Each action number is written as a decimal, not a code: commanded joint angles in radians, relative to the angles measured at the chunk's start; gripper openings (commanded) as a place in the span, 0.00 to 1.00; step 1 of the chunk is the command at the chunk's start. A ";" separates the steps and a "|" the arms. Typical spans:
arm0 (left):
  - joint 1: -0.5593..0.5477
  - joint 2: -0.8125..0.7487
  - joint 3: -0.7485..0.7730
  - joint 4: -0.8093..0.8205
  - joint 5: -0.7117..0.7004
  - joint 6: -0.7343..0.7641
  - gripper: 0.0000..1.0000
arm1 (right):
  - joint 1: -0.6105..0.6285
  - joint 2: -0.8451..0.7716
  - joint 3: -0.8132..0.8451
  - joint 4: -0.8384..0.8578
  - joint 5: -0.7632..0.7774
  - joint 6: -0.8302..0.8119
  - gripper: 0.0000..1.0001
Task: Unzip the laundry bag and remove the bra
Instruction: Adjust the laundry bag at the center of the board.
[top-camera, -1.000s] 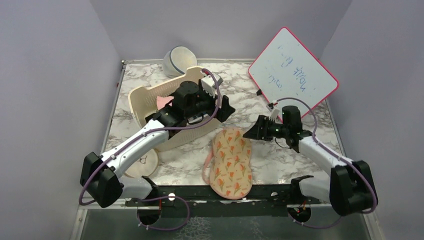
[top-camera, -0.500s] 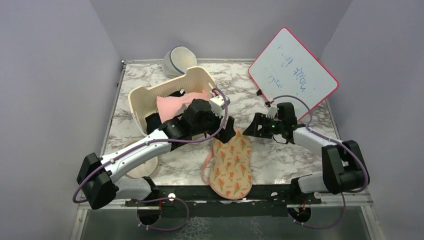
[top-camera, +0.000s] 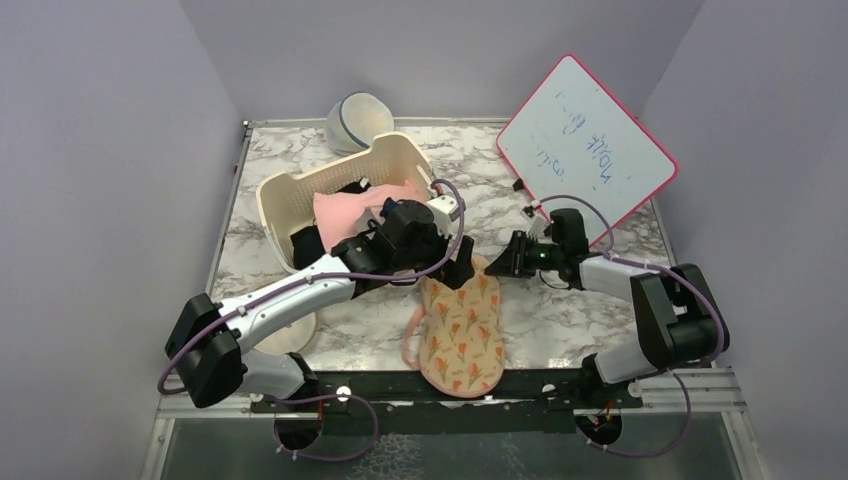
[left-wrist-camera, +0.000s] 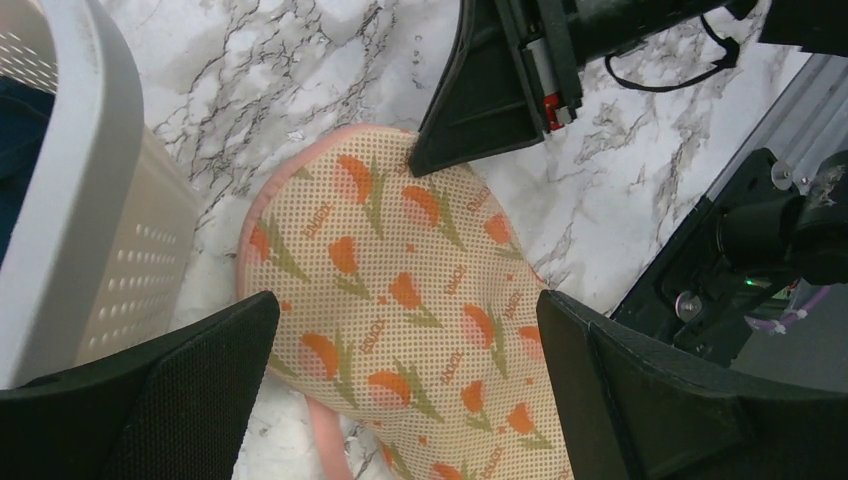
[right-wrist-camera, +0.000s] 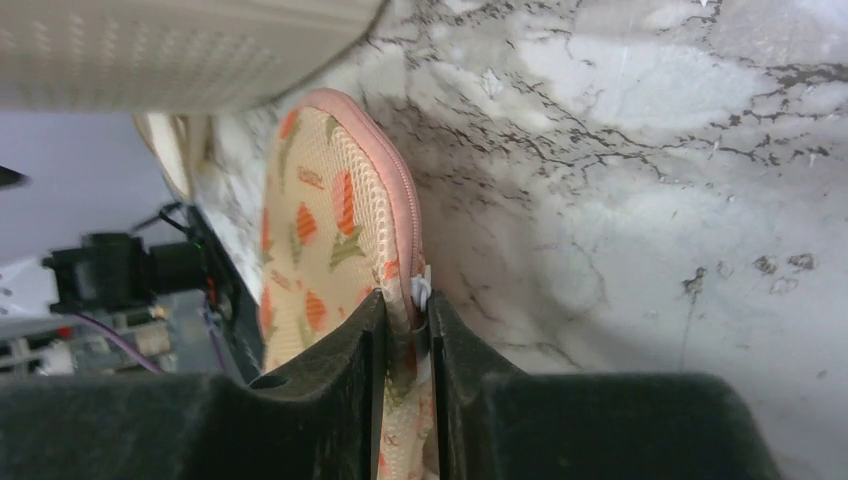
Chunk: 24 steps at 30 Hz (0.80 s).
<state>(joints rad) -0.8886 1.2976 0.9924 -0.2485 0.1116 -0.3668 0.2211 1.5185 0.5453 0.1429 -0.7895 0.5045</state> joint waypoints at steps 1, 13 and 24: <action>-0.006 0.031 0.034 0.090 -0.003 -0.056 0.99 | -0.002 -0.132 -0.008 0.013 0.102 0.040 0.08; -0.020 0.128 0.062 0.168 0.075 -0.084 0.99 | -0.012 -0.518 0.018 -0.469 0.811 0.364 0.01; -0.044 0.189 0.096 0.166 0.088 -0.068 0.99 | -0.013 -0.578 0.039 -0.540 0.883 0.402 0.01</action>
<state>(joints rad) -0.9203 1.4769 1.0588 -0.1040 0.1711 -0.4492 0.2138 0.9089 0.5442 -0.3531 0.0334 0.8822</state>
